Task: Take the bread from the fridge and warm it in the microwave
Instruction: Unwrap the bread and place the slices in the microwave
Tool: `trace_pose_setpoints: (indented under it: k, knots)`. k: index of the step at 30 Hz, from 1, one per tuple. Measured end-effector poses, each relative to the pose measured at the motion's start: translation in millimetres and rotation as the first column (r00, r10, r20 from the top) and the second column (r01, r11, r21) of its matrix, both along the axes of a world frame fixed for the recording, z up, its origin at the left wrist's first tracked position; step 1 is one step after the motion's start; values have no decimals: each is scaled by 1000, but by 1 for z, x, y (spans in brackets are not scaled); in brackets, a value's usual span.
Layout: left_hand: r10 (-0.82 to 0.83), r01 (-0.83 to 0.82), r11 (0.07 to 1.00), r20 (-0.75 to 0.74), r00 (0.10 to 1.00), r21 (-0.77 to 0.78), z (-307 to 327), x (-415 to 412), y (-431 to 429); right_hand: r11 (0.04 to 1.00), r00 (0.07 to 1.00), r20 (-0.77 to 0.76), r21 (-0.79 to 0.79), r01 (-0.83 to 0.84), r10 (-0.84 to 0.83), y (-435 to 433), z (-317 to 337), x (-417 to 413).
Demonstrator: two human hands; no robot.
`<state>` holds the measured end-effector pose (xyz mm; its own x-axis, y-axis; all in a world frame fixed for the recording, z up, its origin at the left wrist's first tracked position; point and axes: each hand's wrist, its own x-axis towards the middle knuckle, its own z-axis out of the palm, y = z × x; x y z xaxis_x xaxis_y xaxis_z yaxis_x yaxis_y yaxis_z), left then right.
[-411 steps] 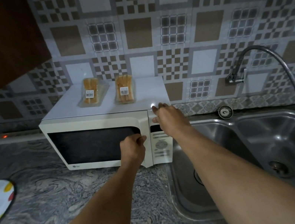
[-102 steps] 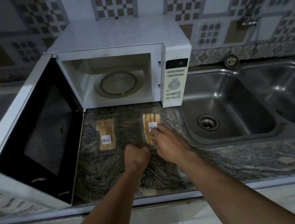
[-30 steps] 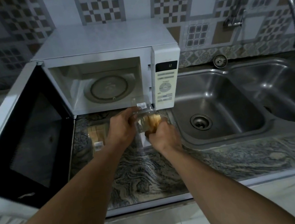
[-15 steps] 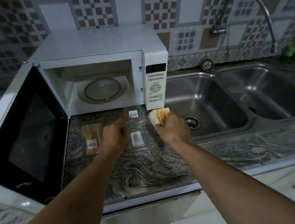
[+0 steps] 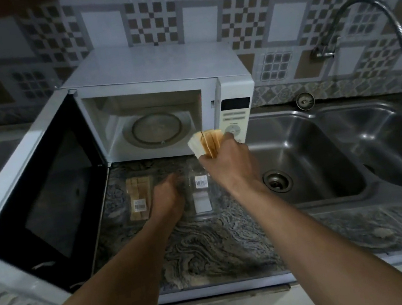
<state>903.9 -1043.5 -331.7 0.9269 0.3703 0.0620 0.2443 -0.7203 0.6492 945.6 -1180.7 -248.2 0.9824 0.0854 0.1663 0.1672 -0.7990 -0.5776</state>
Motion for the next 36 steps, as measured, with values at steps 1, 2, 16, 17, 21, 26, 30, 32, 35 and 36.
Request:
trace_pose_setpoints:
  k: [1, 2, 16, 17, 21, 26, 30, 32, 35, 36]
  knots:
    - [21, -21, 1000, -18, 1000, -5, -2, 6, 0, 1000, 1000, 8, -12, -10, 10, 7, 2, 5]
    - [43, -44, 999, -25, 999, -16, -6, 14, 0, 999, 1000, 23, -24, -21, 22, 13, 5, 11]
    - [275, -299, 946, -177, 945, -128, -95, 92, 46, 997, 992, -100, -12, -72, 70, 94, -10, 120]
    - [186, -172, 981, -175, 967, 92, -96, 90, 49, 997, 992, -106, -18, -70, 67, 99, -14, 127]
    - [-38, 129, 900, -220, 975, 416, -105, 87, 54, 995, 978, -186, -26, -99, 93, 118, -30, 156]
    - [-41, 84, 897, -107, 993, 433, -107, 88, 51, 988, 979, -143, -23, -152, 147, 137, -44, 175]
    - [-50, 95, 879, -107, 993, 467, -107, 88, 53, 977, 987, -16, -137, -161, 161, 157, -52, 193]
    - [-42, 90, 874, -109, 993, 477, -109, 90, 54, 964, 982, 29, -195, -180, 189, 163, -55, 203]
    - [-32, 85, 877, -119, 992, 473, -110, 91, 55, 965, 981, -70, -177, -192, 182, 167, -59, 217]
    - [-28, 81, 880, -118, 993, 468, -111, 92, 55, 965, 980, -88, -182, -191, 178, 168, -62, 221]
